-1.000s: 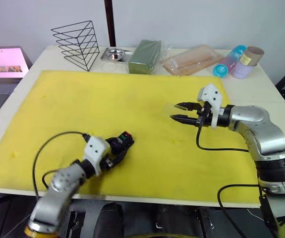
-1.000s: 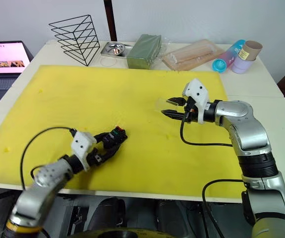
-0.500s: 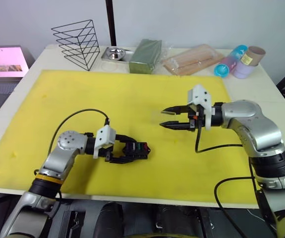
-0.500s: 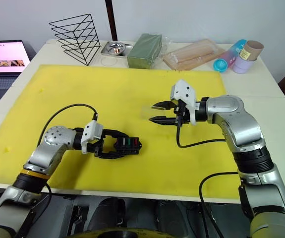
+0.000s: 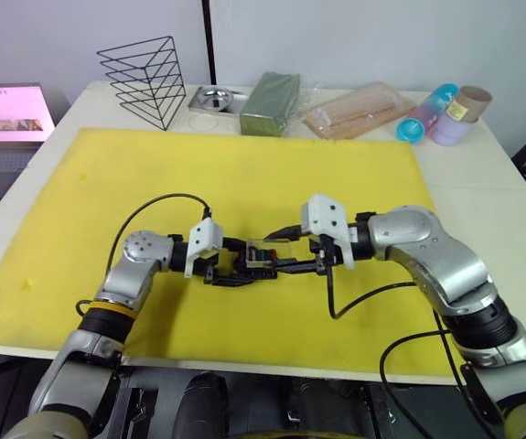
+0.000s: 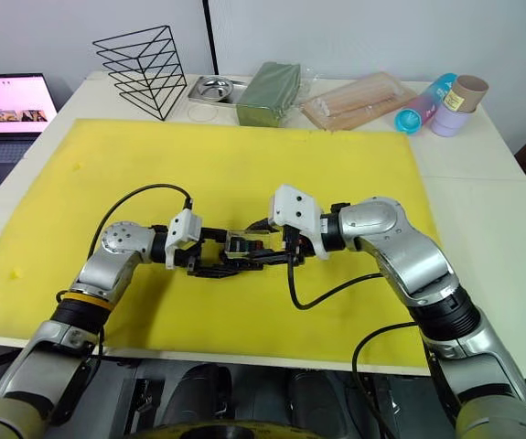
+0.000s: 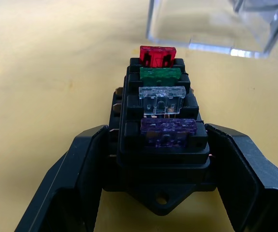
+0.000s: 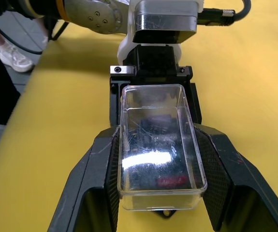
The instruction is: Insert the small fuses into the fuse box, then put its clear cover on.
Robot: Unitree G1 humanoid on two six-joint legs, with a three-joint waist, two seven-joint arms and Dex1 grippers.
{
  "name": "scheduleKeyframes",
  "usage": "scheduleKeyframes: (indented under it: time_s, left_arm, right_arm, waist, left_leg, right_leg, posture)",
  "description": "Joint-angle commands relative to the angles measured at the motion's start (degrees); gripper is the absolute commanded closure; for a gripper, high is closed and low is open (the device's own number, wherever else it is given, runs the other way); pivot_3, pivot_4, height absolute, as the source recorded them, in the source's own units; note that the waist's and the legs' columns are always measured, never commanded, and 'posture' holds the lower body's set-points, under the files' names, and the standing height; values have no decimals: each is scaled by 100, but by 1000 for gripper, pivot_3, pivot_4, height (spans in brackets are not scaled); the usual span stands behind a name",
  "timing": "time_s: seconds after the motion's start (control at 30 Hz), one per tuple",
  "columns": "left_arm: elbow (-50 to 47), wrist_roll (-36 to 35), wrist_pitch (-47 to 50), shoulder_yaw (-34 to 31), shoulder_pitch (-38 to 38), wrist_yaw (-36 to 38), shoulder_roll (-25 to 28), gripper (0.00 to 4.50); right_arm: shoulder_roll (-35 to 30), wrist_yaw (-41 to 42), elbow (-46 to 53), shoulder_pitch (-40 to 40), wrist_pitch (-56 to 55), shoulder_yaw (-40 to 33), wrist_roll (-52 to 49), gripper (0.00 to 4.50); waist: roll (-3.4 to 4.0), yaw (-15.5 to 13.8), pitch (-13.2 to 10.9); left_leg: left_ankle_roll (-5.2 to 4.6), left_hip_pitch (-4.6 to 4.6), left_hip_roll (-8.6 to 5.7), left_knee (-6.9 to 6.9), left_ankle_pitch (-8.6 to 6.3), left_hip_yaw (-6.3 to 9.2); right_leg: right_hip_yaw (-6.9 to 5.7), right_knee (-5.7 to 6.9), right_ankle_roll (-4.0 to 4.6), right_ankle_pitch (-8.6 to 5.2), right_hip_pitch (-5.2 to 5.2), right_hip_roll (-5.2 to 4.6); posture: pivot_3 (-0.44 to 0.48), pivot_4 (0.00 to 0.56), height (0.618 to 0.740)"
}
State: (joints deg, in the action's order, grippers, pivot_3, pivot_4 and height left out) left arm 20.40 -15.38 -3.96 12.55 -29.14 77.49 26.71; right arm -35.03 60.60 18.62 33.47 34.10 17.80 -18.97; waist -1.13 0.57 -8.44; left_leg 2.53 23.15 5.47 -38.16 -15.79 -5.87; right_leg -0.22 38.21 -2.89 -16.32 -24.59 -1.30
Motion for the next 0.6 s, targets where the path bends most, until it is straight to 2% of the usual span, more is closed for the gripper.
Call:
scheduleKeyframes:
  time_s: [0.03,0.27,0.6]
  left_arm:
    - [-63,-33,-120,-49,-109,72,-84,1678]
    - [-113,-63,-102,-81,-93,77,-128,1678]
    - [-167,-75,-110,-96,-51,82,-108,1678]
  right_arm:
    - [192,-131,-131,202,-124,46,119,2690]
    - [397,-173,-402,240,-275,169,270,2690]
    - [336,16,-726,131,-480,179,349,2690]
  waist:
    - [0,-2,0]
    - [0,-12,0]
    - [0,-8,0]
  left_leg:
    - [0,0,0,0,0,0]
    - [0,4,0,-3,0,0]
    - [0,4,0,-3,0,1]
  right_leg:
    - [0,1,0,0,0,0]
    - [0,0,0,0,0,-1]
    - [0,0,-1,0,0,0]
  posture:
    - [0,150,740]
    - [0,150,740]
    - [0,150,740]
